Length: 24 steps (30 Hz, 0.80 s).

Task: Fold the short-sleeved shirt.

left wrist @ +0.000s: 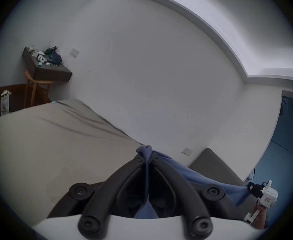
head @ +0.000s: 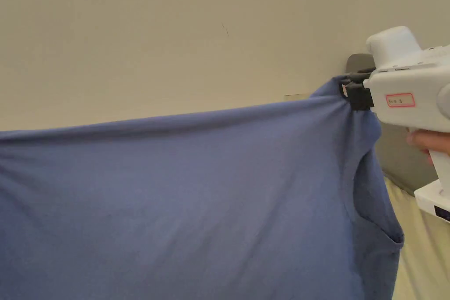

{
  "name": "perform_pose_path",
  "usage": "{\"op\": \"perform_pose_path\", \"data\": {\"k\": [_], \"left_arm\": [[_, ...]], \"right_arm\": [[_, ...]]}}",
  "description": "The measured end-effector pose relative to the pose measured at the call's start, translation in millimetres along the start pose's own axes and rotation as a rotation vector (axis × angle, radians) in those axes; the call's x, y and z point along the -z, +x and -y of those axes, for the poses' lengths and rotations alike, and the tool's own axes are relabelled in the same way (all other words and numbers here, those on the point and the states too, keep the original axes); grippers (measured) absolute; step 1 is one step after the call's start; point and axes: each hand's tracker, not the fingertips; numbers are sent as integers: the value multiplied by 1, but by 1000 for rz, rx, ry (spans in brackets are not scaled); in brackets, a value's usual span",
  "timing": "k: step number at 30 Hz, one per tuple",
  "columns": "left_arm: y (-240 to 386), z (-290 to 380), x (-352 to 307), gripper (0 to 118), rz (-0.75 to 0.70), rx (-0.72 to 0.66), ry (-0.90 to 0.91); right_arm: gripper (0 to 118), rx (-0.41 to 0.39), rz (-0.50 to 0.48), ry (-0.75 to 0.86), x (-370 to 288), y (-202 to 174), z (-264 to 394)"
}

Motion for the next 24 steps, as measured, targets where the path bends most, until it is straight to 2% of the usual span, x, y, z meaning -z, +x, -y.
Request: {"op": "perform_pose_path", "data": {"k": [3,7,12,15,17,21,24], "left_arm": [[11,-21,18,0,3,21,10],[28,-50,38,0,-5,34,20],[45,-71,66,0,-30,85,22],[45,-68,85,0,-52,137,-11],[39,-58,97,0,-84,140,-33],[14,-34,119,0,-111,72,-90],[-4,-12,136,0,-146,75,-138]], "right_arm": [[4,-27,34,-14,21,13,-32],[4,-1,24,-64,49,29,-66],[4,-35,24,-147,87,34,-87],[4,-83,49,-203,109,24,-83],[4,-80,50,-226,122,16,-72],[4,-112,63,-284,148,-2,-43],[4,-107,57,-337,168,-13,-18]]}}
